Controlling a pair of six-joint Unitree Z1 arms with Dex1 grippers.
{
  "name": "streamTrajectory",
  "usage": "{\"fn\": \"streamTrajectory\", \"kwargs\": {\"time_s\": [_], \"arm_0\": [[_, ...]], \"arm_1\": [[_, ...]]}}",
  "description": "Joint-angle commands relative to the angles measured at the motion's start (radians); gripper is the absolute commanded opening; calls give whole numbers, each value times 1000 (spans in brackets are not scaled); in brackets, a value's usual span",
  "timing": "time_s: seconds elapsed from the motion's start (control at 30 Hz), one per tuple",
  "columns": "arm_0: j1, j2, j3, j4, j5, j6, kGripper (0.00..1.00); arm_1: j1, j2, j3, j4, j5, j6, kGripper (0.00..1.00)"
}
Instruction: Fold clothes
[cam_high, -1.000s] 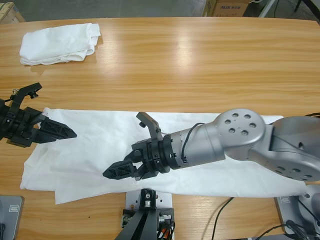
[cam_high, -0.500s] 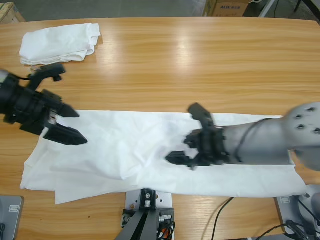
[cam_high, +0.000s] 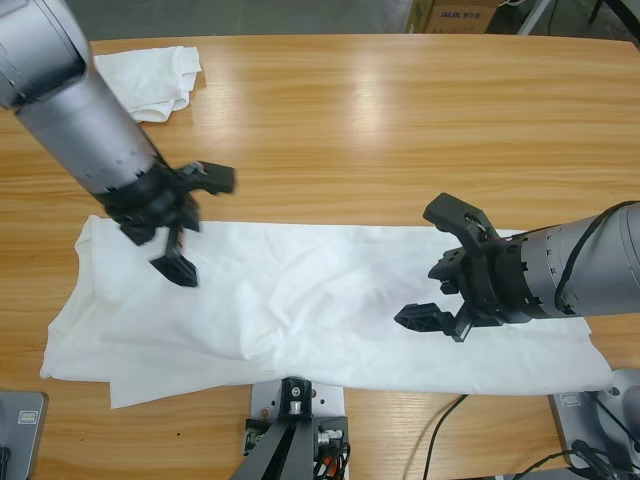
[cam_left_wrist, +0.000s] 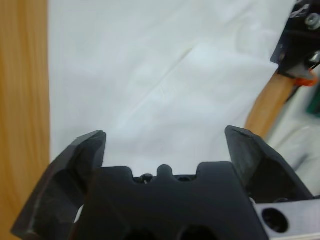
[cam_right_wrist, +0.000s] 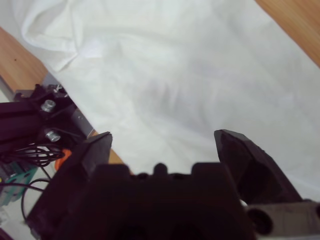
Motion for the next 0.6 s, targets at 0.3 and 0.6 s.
{"fn": "streamTrajectory", "kwargs": {"time_s": [0.3, 0.6], "arm_0": [[222, 51, 276, -188, -168, -393, 614], [225, 81, 289, -264, -140, -442, 628]], "arm_1": [[-29, 72, -11, -20, 33, -15, 847], [-29, 49, -7, -21, 36, 5, 848]]}}
